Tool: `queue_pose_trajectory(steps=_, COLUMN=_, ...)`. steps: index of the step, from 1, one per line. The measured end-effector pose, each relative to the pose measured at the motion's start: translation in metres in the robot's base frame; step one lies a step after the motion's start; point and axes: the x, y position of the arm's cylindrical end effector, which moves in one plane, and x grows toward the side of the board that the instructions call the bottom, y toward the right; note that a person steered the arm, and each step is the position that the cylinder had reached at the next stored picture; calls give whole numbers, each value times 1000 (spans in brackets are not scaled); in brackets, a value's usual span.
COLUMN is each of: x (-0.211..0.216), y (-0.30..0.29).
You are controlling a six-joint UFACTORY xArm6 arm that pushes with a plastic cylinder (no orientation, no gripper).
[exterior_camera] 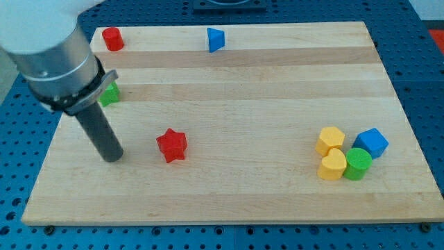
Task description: Place the red star on the left side of heart
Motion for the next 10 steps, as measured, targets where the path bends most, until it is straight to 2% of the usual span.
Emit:
queue_pose_trajectory(steps=1, x=-2, y=61)
queue_pose_trajectory(steps=2, x=29, y=161)
queue_pose_trajectory(steps=3, x=37, y=208)
queue_pose_trajectory(steps=4, x=37, y=161)
queue_pose_trajectory(steps=5, x=17, y=127)
queue_pose_trajectory(steps=6, x=-17, y=131)
queue_pose_trajectory(steps=8, x=21, y=225)
queue_pose_trajectory(steps=9, x=41, y=250)
queue_pose_trajectory(steps=10, x=39, y=226)
